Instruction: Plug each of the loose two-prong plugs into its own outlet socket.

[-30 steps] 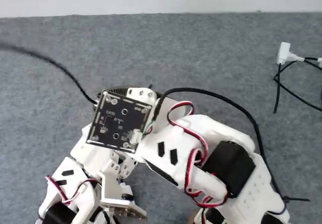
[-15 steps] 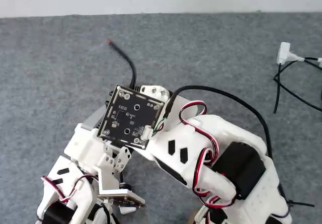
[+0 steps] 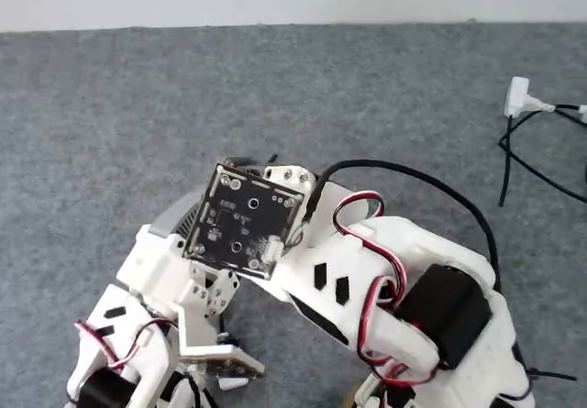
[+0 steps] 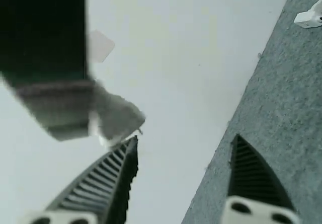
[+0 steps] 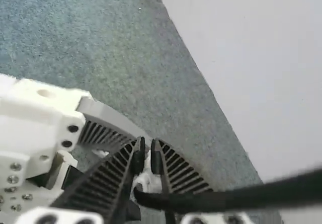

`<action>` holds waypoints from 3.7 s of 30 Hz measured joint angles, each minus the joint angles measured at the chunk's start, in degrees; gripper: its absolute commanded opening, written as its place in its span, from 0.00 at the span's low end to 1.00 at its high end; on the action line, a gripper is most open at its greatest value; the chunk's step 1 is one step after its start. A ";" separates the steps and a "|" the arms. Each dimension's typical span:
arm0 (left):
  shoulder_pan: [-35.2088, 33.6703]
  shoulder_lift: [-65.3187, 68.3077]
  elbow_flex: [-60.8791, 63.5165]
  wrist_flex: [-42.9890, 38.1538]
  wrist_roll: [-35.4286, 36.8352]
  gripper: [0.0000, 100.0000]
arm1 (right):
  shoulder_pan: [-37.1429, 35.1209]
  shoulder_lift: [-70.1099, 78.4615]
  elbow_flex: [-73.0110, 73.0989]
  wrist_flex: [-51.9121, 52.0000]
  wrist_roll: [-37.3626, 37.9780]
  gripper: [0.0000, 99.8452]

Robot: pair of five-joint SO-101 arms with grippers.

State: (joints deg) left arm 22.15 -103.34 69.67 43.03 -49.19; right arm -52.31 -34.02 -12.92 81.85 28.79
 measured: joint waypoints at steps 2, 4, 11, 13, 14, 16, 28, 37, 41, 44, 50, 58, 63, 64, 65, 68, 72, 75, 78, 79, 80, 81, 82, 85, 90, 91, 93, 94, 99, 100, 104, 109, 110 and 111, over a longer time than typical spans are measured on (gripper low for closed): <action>-0.26 -0.09 0.00 -0.09 0.53 0.28 | 0.88 0.79 0.18 0.18 0.00 0.01; -0.26 -0.09 0.00 -0.09 0.62 0.28 | 1.93 0.70 0.18 0.18 0.00 0.01; -4.66 -0.09 -0.09 0.09 0.70 0.28 | 4.57 0.70 0.18 0.18 0.00 0.01; -6.59 -0.09 -0.09 1.14 0.79 0.28 | 4.57 0.79 0.18 0.18 0.00 0.01; -7.30 -0.09 0.09 1.67 0.79 0.28 | 4.84 0.79 0.18 0.18 0.00 0.01; -9.23 -0.09 1.49 2.90 1.85 0.28 | 4.84 0.79 0.18 0.18 0.00 0.01; -22.24 -0.09 11.78 3.34 32.26 0.28 | 16.88 0.79 10.90 5.63 -5.89 0.01; -31.74 -0.09 17.49 2.81 45.71 0.28 | 19.78 0.97 40.79 1.05 -17.93 0.01; -31.82 -0.09 21.01 -1.05 45.80 0.28 | 15.12 0.97 53.71 1.23 -7.82 0.01; -31.82 -0.09 22.95 -4.13 45.80 0.28 | 8.79 0.97 63.38 1.23 4.13 0.01; -31.82 -0.09 23.03 -5.10 45.71 0.28 | 0.26 0.97 67.16 -1.85 11.78 0.01; -34.55 -0.09 23.03 -7.47 44.57 0.28 | -8.70 0.97 68.22 -10.55 9.14 0.26; -40.18 -0.09 23.03 -10.64 45.10 0.28 | -8.70 0.97 68.22 -16.44 8.97 0.25; -40.70 -0.09 23.03 -10.73 45.27 0.28 | -8.35 0.97 68.22 -17.85 8.97 0.24; -41.23 -0.09 23.03 -10.90 45.54 0.28 | -7.82 1.14 68.22 -19.25 8.97 0.23; -41.58 -0.09 23.03 -11.78 45.71 0.28 | -6.59 4.22 68.22 -22.59 8.97 0.22; -41.58 -0.09 23.03 -11.87 45.71 0.28 | -6.51 11.87 68.22 -25.23 8.88 0.22; -41.58 -0.09 23.03 -11.87 45.71 0.28 | -6.51 18.20 68.22 -27.16 8.70 0.22; -41.58 -0.09 23.03 -11.87 45.71 0.28 | -6.42 21.36 66.55 -27.08 8.35 0.21; -41.58 -0.09 23.30 -11.87 45.71 0.28 | -6.42 21.89 65.93 -26.73 8.35 0.18; -41.58 -0.09 23.47 -11.87 45.71 0.28 | -6.42 22.42 65.49 -26.55 8.35 0.13; -41.58 -0.09 23.65 -12.04 45.71 0.28 | -6.33 22.51 65.32 -26.55 8.35 0.07; -41.58 -0.09 23.82 -12.48 45.71 0.28 | -6.07 23.38 64.79 -26.55 8.35 0.01; -41.58 -0.09 24.44 -12.84 45.71 0.28 | -5.45 24.88 63.03 -27.08 8.35 0.03; -41.58 -0.09 24.44 -12.92 45.71 0.28 | -5.27 24.97 62.77 -27.08 8.35 0.01; -41.58 -0.09 24.44 -12.92 45.71 0.28 | -5.27 24.97 62.59 -27.08 8.35 0.01; -41.58 -0.09 24.44 -12.92 45.71 0.28 | -4.66 24.97 62.15 -26.90 8.44 0.01; -41.58 -0.09 24.44 -12.92 45.71 0.28 | -3.69 24.35 61.01 -25.76 8.44 0.01; -41.58 -0.09 24.44 -13.63 45.71 0.28 | 4.13 20.66 48.35 -16.35 11.16 0.01; -41.58 -0.09 24.35 -13.80 45.71 0.28 | 5.98 19.78 44.48 -14.07 11.69 0.01; -41.58 -0.09 20.22 -14.07 45.71 0.28 | 11.43 16.79 28.48 -5.71 12.48 0.01; -39.03 -0.09 6.59 -13.63 45.80 0.28 | 12.84 15.47 9.85 2.02 13.80 0.01; -37.71 -0.09 3.34 -12.57 45.80 0.28 | 12.75 15.38 7.38 2.99 13.80 0.01; -35.87 -0.09 0.26 -11.16 45.80 0.28 | 12.57 15.38 5.71 3.60 13.80 0.01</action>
State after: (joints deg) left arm -13.71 -103.43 69.93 31.87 -3.38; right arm -39.74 -18.64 -7.21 85.45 42.59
